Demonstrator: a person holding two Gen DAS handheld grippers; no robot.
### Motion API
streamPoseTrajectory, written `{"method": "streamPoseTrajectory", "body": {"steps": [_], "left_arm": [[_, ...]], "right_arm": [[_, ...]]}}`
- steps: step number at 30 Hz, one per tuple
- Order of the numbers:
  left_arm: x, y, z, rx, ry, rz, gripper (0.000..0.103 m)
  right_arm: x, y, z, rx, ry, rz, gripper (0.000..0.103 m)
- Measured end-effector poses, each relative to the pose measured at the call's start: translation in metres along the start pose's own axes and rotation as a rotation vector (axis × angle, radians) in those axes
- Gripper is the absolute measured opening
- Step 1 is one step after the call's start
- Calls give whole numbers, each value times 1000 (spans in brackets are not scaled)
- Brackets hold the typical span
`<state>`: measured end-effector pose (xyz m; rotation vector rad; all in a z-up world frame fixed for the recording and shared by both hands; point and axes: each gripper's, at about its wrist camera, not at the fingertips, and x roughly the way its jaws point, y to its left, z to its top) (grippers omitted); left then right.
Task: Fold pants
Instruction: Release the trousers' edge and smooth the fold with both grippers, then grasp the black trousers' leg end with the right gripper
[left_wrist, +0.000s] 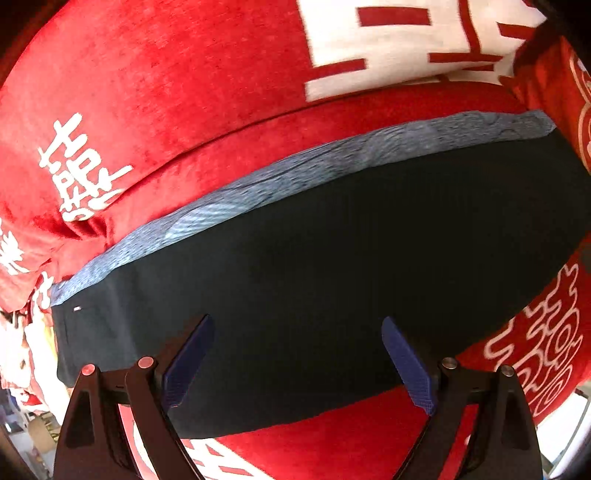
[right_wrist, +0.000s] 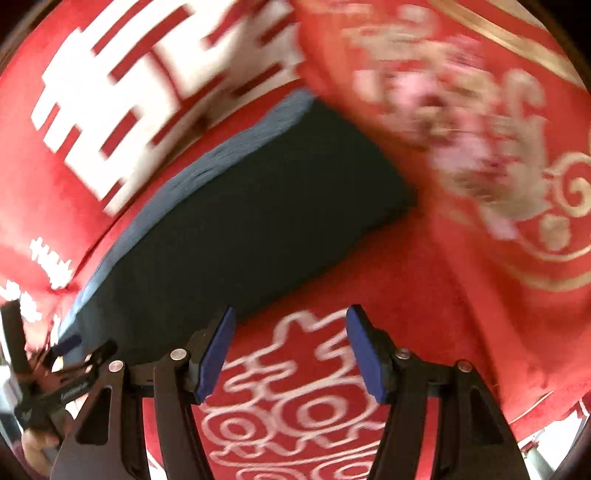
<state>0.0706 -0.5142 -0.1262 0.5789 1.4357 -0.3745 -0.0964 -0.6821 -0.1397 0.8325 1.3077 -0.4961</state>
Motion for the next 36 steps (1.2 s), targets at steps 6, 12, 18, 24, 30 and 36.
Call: {"method": "streamPoseTrajectory", "body": {"steps": [6,12,18,24,30,36], "left_arm": [[1,-15,6,7,4,13,93],[-11,-10,9,-39,-54,5,93],[8,-16,8,-24,-22,-14,93],[16,-10,5,-89,-16,-55,93],[-5,-15,16,-168,-96,-116,93],[12,-50,23,-105,-106,-135,93]], "right_arm": [[4,-30,20,120,-59,55,48],[-18,-10,34,-31,-130,26,7],[-2,-34,34,25,-42,-6,30],[-15,-44,8,61,-10,167,32],[-2,-60,-8,260,-67,357,32],[18,-62,-16,319,-125,431,32]]}}
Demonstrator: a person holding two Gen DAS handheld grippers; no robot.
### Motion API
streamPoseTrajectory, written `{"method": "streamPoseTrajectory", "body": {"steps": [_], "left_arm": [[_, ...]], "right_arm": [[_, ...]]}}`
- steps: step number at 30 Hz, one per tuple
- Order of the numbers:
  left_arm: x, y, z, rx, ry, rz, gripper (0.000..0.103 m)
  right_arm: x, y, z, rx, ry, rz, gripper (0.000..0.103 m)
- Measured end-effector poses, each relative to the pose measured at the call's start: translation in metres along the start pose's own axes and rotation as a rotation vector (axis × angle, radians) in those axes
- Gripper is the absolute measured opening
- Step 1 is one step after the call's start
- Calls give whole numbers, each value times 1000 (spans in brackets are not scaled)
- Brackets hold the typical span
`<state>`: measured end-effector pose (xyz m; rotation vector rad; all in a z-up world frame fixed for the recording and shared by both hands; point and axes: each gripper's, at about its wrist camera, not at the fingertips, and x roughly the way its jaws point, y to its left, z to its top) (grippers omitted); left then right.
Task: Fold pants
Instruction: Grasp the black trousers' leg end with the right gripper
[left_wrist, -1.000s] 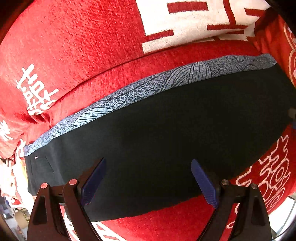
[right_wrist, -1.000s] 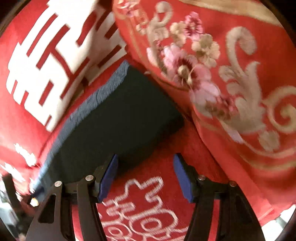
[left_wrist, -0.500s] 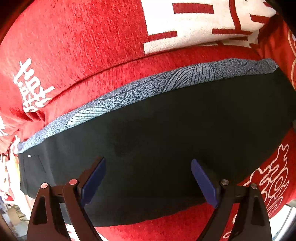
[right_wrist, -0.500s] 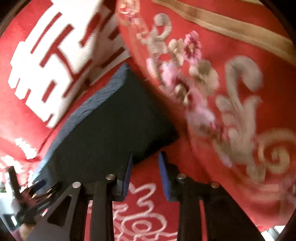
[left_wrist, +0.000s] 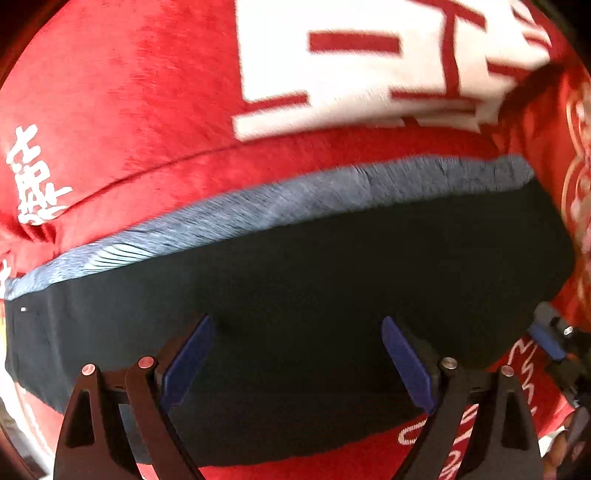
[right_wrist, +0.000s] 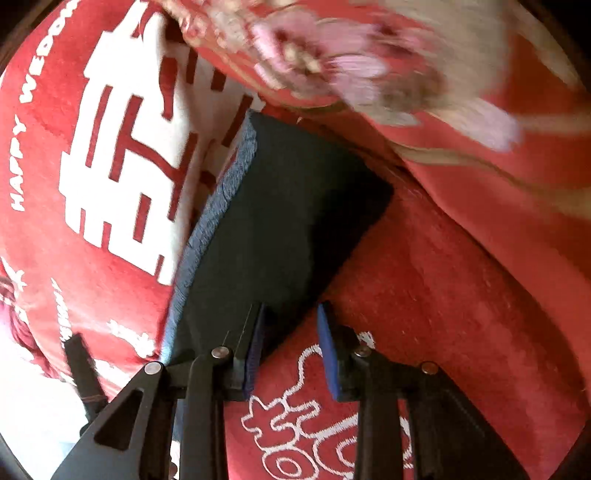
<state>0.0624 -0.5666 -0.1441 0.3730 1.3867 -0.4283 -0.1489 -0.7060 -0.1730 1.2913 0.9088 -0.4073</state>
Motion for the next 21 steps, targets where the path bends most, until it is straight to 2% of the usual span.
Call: {"method": "streamPoseTrajectory", "body": {"steps": [3,5,6,9,11,12,13,14,17,19,21], "left_arm": [[2,0,-7,-26,-31,-11,93],[4,4,-8,-44,-33,-20,97],[6,4,-8,-46,-29,-12,101],[10,10,-5,-64,5,-27,102],[6,12,0,-55,20,-18,91],[0,18,4,-49,13,-20,71],[-9,17,7,-36,-4,-14,60],[-16,15,9,-23,-27,-7,60],[-32,15,14,2,-125,20,60],[-23,16,17,2,-106,23,60],[-2,12,11,-12,-47,-16,60]], "right_arm": [[-1,-12,-8,38,-49,51,32],[2,-16,-4,69,-84,92,33],[5,-16,0,79,-98,106,36],[15,-7,12,98,-146,123,46],[25,4,20,113,-151,118,49],[29,8,23,126,-141,112,45],[30,10,25,136,-129,94,27],[29,13,27,130,-120,88,17],[15,34,29,14,-121,95,15],[7,50,27,-67,-121,93,15],[0,67,24,-145,-122,83,15]]}}
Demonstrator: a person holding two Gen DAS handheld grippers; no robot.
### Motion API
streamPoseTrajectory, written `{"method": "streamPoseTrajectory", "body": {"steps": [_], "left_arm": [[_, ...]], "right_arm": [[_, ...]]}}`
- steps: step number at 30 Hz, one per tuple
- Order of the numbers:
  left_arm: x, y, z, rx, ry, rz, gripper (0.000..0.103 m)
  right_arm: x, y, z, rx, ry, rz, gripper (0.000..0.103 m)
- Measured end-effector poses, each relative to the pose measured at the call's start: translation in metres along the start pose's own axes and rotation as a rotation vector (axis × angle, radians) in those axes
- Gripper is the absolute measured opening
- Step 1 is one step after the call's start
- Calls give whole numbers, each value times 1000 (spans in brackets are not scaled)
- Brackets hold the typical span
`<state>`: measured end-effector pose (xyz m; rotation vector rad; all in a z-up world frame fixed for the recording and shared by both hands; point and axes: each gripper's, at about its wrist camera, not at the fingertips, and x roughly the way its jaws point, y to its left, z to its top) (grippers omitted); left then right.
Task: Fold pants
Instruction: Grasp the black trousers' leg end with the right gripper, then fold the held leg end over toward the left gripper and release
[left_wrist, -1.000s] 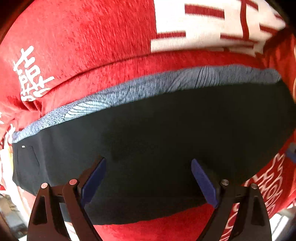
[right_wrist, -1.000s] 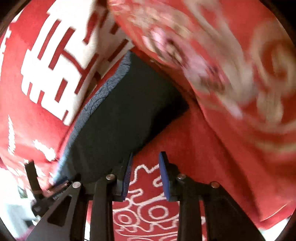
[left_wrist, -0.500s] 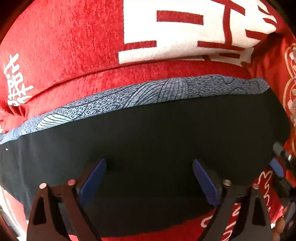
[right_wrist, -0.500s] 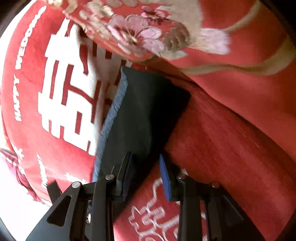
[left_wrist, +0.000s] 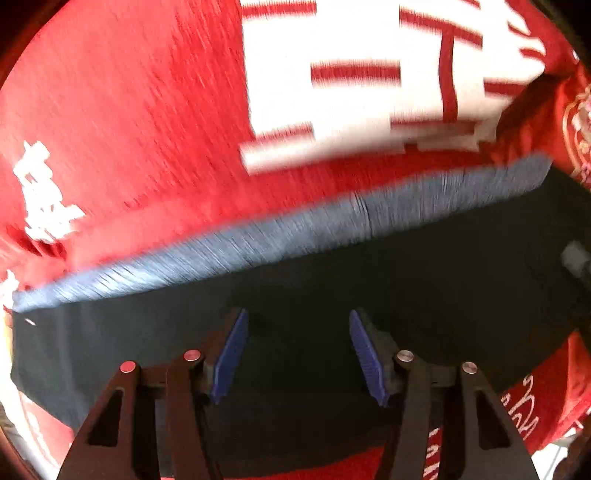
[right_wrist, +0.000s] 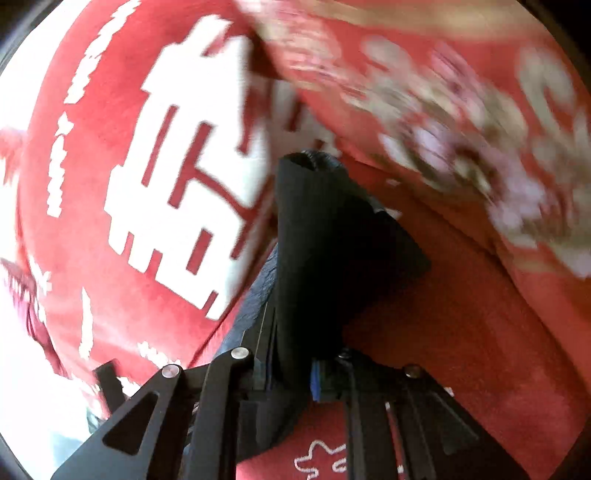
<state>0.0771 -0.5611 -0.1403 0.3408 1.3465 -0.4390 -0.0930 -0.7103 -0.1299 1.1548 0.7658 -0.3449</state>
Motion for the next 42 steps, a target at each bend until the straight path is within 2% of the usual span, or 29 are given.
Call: {"method": "streamPoseTrajectory", "body": {"steps": [1,2,4,6,9,11,13,15,17,23,28,32,36,40,42], "left_arm": [[6,-1,-6,4,-19,12,60],[6,-4,-12,28,-72,35,59],[3,-19,-22,116,-135,84,49],[4,-23,-22,135,-139,99,49],[4,-13,-18,104,-124,47,49],[2,-7,-16,96,-108,18,53],[-1,14,-13,36,-53,-28,67],[-9,41,-15,-26,-55,-41,67],[-22,67,-19,-42,-75,-47,67],[-42,154,-36,-59,-61,-58,67],[-36,237,-56,-139,-23,20,67],[-24,277,-65,-169,7,47,67],[-15,300,-76,-184,14,37,67],[-21,312,-67,-201,21,-15,67],[-35,308,-62,-190,11,-91,67]], "right_arm": [[-2,7,0,-31,2,-4,15],[-3,14,-1,-59,8,-7,15],[-4,31,-4,-130,11,-31,15],[-5,46,-6,-196,13,-58,15],[-4,68,-12,-289,18,-102,15],[-6,85,-17,-345,18,-122,15],[-9,105,-25,-420,18,-147,15],[-9,127,-36,-502,22,-168,15],[-6,149,-50,-587,25,-191,15],[28,214,-116,-841,59,-265,18],[98,242,-194,-1034,157,-346,22],[158,244,-266,-1251,200,-533,27],[180,239,-313,-1447,197,-669,39],[155,242,-337,-1536,217,-617,43],[136,245,-327,-1447,259,-541,43]]}}
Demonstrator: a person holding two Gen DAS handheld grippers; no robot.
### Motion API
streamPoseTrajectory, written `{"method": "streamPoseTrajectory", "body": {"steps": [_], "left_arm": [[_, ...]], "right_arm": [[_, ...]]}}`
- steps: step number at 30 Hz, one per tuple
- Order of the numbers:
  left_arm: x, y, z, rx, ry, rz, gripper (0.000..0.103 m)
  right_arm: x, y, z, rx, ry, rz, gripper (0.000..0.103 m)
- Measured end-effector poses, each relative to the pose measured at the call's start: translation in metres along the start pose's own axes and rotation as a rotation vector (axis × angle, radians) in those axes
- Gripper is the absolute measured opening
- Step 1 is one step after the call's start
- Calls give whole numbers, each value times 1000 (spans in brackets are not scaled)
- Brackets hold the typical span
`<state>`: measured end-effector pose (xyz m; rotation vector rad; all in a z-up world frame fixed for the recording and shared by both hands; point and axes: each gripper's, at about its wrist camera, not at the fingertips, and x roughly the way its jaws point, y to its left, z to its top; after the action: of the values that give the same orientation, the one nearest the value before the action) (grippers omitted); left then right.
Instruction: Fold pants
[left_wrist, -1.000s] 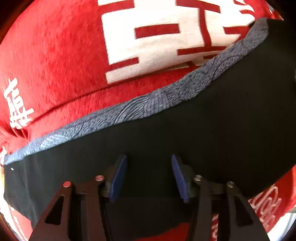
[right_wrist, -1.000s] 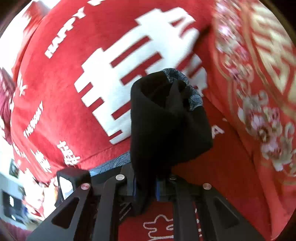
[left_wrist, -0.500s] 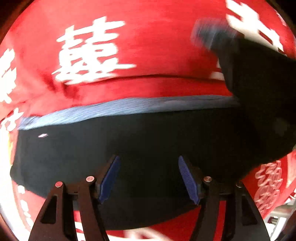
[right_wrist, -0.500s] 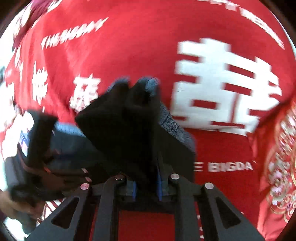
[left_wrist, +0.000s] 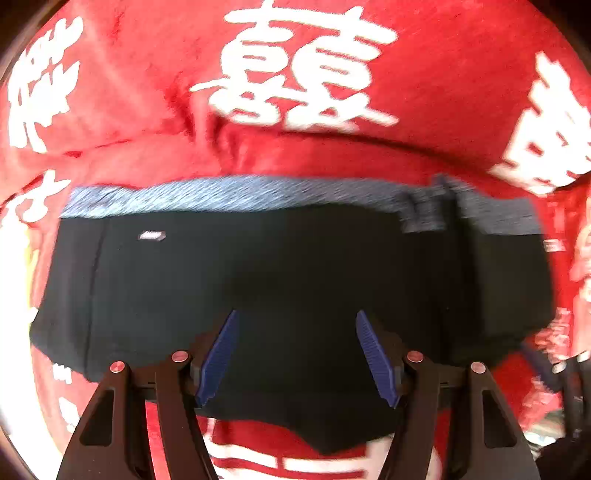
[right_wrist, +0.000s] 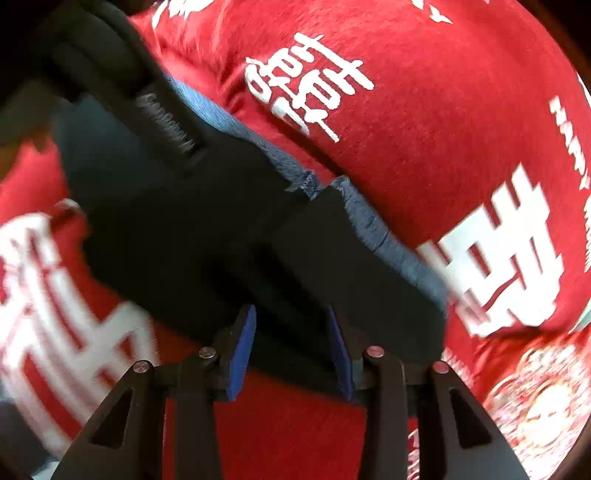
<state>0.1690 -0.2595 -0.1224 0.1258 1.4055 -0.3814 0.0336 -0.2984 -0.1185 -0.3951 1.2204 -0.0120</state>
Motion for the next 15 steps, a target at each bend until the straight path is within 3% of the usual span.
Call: {"method": "streamPoseTrajectory", "body": {"steps": [5,9,12,14,15], "left_arm": [[-11,-50,18,151,37,-243,67],[3,-92,28,233,64,-288,67],[21,-97,33,193,113,-312,67],[24,-97,31,164,136,-342,45],[27,-96,31,168,144,-340,27]], "right_arm": [[-14,-83,-23,427,-10,275,43],[3,-135,-43,652,5,402,43],[14,-160,-56,772,15,453,43],[18,-170,-63,817,18,461,43],[20,-175,-67,837,15,472,43]]}}
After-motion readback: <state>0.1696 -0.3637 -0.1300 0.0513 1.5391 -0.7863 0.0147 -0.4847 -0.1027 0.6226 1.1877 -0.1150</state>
